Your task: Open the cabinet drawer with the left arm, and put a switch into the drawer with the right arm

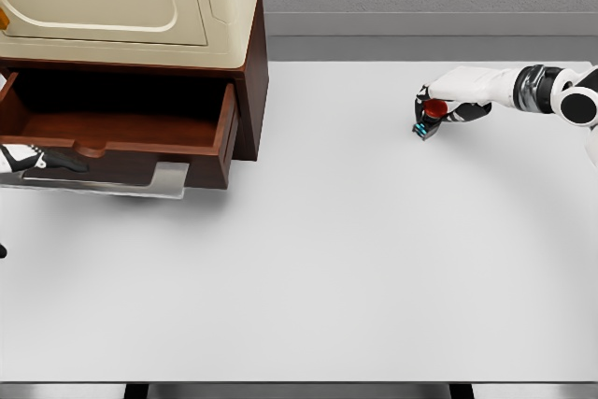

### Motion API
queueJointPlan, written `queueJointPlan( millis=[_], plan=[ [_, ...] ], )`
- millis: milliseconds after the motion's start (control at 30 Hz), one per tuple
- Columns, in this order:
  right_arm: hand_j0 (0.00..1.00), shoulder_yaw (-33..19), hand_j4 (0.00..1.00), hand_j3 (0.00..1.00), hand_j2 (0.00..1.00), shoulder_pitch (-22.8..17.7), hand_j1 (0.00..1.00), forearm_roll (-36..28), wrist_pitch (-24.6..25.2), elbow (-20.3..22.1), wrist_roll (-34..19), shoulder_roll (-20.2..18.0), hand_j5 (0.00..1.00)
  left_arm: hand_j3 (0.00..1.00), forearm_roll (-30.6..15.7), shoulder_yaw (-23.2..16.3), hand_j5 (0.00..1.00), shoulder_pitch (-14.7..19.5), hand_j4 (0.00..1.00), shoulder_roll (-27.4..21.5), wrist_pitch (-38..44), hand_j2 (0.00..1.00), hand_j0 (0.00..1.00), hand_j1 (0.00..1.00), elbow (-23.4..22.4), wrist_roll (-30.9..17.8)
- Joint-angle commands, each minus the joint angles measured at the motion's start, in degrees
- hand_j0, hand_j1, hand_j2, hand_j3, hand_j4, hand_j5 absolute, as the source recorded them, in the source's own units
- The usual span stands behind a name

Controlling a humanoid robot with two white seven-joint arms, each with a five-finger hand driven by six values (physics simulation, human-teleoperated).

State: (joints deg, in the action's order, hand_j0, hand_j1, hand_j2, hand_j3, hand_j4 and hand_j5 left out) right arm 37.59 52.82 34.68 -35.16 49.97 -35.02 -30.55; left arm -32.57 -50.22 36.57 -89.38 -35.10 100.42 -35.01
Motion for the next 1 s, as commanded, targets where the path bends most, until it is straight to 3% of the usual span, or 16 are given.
queueJointPlan(
  millis=[0,333,500,733,867,967],
  plan=[
    [0.46,-0.23,0.46,0.46,0.46,0.0,0.46,-0.58,0.16,-0.04,0.02,-0.04,0.46,1.0,-0.56,-0.23,1.0,0.08,1.0,-0.71,0.1,1.0,1.0,1.0,0.22,0.01],
    [0.2,-0.76,0.2,0.2,0.2,0.0,0.2,-8.49,0.16,0.48,0.02,-0.22,0.2,1.0,0.49,-3.83,1.0,-0.01,1.0,-2.9,0.1,1.0,1.0,1.0,0.13,0.01],
    [0.2,-4.19,0.2,0.2,0.2,0.0,0.2,-10.78,0.16,1.18,0.02,-0.04,0.2,1.0,0.49,-5.59,1.0,-0.01,1.0,-5.19,0.1,1.0,1.0,1.0,0.22,0.01],
    [0.2,-4.37,0.2,0.2,0.2,0.88,0.2,-11.39,0.16,11.64,0.02,0.84,0.2,1.0,-0.13,-5.32,1.0,0.25,1.0,-6.68,0.1,1.0,1.0,1.0,0.4,0.01],
    [0.21,-3.93,0.21,0.21,0.21,0.79,0.21,-11.39,0.16,15.6,0.02,1.63,0.21,1.0,-0.65,-5.32,1.0,0.87,1.0,-8.97,0.1,1.0,1.0,1.0,0.57,0.01],
    [0.21,-0.94,0.21,0.21,0.21,0.7,0.21,-11.39,0.16,19.64,0.02,2.42,0.21,1.0,-0.65,-5.76,1.0,0.87,1.0,-10.62,0.1,1.0,1.0,1.0,0.57,0.01]
  ],
)
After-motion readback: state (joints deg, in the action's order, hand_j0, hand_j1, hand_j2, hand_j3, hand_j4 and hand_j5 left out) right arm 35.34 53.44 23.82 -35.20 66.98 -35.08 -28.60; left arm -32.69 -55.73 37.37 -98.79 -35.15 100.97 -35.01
